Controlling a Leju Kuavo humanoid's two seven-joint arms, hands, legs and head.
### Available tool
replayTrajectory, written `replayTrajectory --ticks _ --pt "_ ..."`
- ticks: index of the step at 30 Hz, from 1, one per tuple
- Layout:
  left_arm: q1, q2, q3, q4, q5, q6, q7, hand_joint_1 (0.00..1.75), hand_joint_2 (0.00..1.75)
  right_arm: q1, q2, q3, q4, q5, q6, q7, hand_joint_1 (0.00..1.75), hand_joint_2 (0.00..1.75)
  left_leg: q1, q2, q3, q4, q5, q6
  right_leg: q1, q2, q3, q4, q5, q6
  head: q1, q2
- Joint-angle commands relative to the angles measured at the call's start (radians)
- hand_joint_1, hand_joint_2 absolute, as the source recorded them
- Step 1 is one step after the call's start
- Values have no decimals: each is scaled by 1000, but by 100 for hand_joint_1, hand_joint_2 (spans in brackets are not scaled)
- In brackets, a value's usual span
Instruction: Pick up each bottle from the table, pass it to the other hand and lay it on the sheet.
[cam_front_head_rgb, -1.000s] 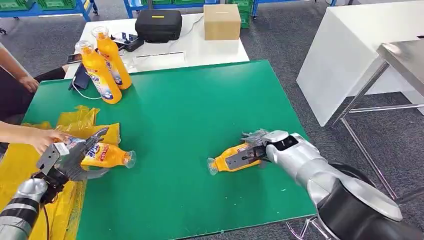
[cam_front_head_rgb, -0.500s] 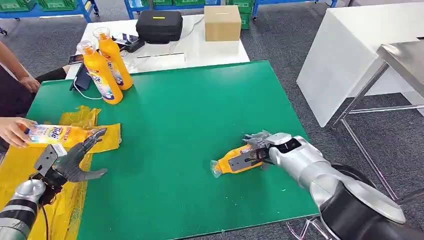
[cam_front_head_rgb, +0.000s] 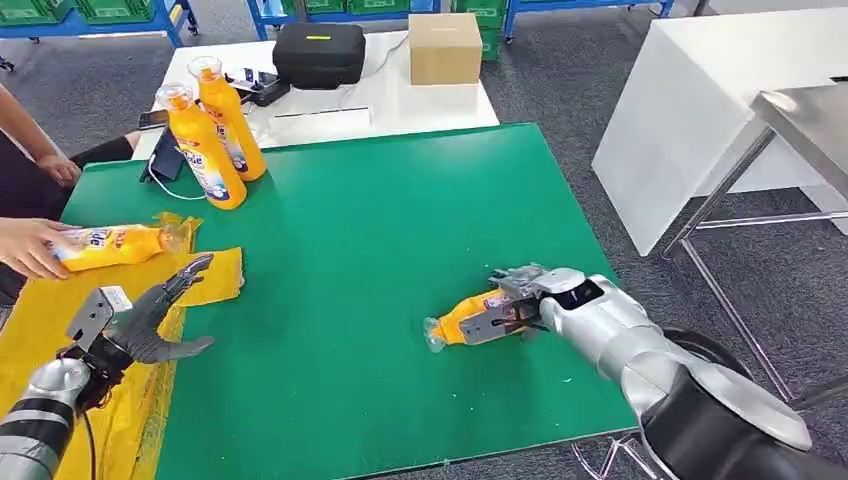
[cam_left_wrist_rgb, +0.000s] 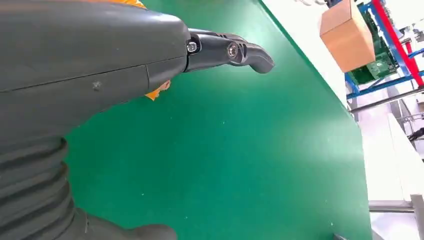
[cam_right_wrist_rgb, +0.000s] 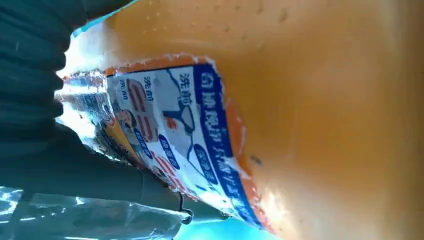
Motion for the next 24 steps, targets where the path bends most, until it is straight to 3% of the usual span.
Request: replayTrajectory --ticks 1,2,3,4,5,9,10,15,18,20,21,22,24 --pt "-36 -14 -15 32 -1 -5 3 0 175 115 -25 9 79 9 2 25 175 175 3 -7 -11 2 4 0 4 -3 -10 -3 5 0 0 0" --pt "-35 -14 -15 30 -1 -5 3 0 175 117 -23 1 79 5 -3 30 175 175 3 -9 -14 1 5 1 4 -3 -13 -5 7 0 0 0" --pt "-34 -13 -15 30 -1 -5 3 0 175 118 -20 1 79 5 -2 32 175 175 3 -6 -7 3 0 0 3 -2 -7 -1 0 1 -1 0" --pt "-34 -13 -15 30 -1 -5 3 0 175 118 -20 1 79 5 -2 32 175 175 3 -11 -17 0 6 0 4 -3 -15 -6 6 1 0 0" --pt "-34 -13 -15 30 -1 -5 3 0 175 118 -20 1 79 5 -2 32 175 175 3 -6 -4 4 -2 1 3 -2 -4 1 -1 2 0 0" --pt "-30 -11 -15 23 4 -7 6 0 175 118 -12 -26 84 -6 -12 44 175 175 3 -8 -9 2 1 1 4 -2 -7 -2 2 3 0 0" --pt "-26 -11 -15 19 6 -6 7 0 175 119 -6 -43 84 -16 -22 48 175 175 3 -6 -4 3 -1 1 3 -1 -1 -1 0 3 0 0" --pt "49 -17 36 -70 56 -8 44 0 175 90 45 -235 52 -157 -101 40 175 175 2 -4 -6 2 0 1 3 2 3 -2 2 3 0 0" --pt "155 -81 130 -219 160 -27 127 0 175 56 40 -366 -117 -300 -121 -18 175 175 2 1 -10 1 0 1 2 7 0 -3 5 3 0 0" --pt "192 -101 137 -281 174 -22 154 0 175 66 23 -388 -220 -332 -89 32 175 175 1 4 -8 1 -1 2 1 9 0 -1 4 3 0 0" --pt "215 -138 165 -316 239 -45 176 0 175 114 8 -459 -337 -427 -103 -3 175 175 0 4 0 1 -4 2 0 7 8 0 0 4 0 0" --pt "231 -166 181 -341 289 -63 206 0 175 157 -3 -490 -427 -491 -82 -16 175 175 1 5 -5 1 -3 2 1 9 3 -1 2 4 0 0" --pt "268 -199 174 -400 345 -62 240 0 175 227 -37 -487 -572 -539 -81 5 175 175 2 5 -3 0 -4 2 2 9 6 -2 0 4 0 0"
